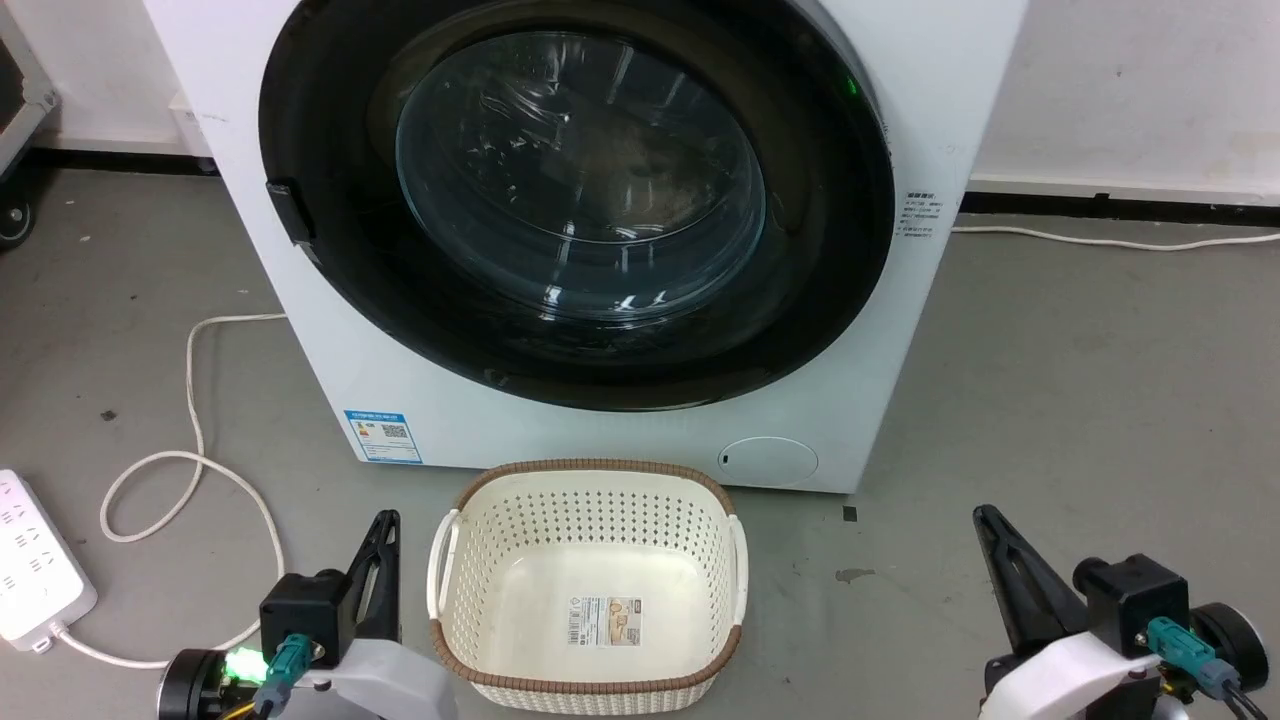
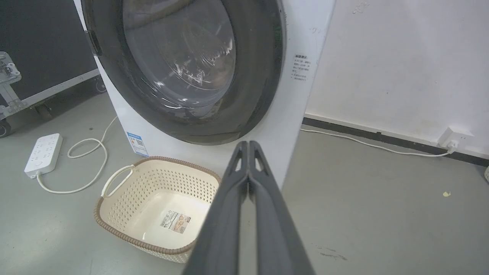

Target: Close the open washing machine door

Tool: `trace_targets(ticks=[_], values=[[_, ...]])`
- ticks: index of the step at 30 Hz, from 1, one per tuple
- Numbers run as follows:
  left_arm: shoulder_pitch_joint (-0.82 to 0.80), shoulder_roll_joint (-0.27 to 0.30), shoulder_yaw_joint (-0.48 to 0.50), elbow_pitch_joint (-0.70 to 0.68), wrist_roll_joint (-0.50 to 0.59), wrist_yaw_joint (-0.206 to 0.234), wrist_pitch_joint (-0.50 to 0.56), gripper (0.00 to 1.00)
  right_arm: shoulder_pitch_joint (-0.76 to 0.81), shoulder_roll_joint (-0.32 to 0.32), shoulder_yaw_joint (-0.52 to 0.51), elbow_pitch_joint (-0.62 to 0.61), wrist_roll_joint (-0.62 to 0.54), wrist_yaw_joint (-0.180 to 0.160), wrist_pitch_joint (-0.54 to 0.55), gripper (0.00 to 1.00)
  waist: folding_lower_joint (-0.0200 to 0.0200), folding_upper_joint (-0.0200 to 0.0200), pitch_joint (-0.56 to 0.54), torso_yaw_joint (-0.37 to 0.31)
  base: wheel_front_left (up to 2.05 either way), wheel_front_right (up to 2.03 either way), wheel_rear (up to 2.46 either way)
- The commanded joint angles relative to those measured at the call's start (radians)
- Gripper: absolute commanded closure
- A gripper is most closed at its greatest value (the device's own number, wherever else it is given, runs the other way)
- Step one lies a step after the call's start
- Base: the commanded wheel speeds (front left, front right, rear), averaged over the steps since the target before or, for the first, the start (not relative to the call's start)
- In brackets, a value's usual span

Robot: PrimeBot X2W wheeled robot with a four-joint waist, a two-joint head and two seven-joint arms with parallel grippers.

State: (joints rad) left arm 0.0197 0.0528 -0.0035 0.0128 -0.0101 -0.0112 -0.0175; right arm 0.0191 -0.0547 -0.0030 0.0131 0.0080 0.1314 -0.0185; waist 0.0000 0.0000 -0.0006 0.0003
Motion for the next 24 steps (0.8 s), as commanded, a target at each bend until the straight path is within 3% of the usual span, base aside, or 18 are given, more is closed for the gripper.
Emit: trace_targets(ticks=[1, 24], values=[[-0.017, -0.002, 0.003, -0.007, 0.006, 0.005, 0.004, 1.00, -0.015, 0.004, 0.001, -0.009, -0.006, -0.001, 0.005, 1.00, 0.0000, 0.0000, 0.000, 0.000, 0.00, 0.00, 0.00], [-0.020, -0.003, 0.004, -0.013, 0.010, 0.011, 0.018, 1.00, -0.019, 0.005, 0.003, -0.013, -0.008, -0.001, 0.019, 1.00, 0.0000, 0.0000, 0.001, 0.000, 0.00, 0.00, 0.00]])
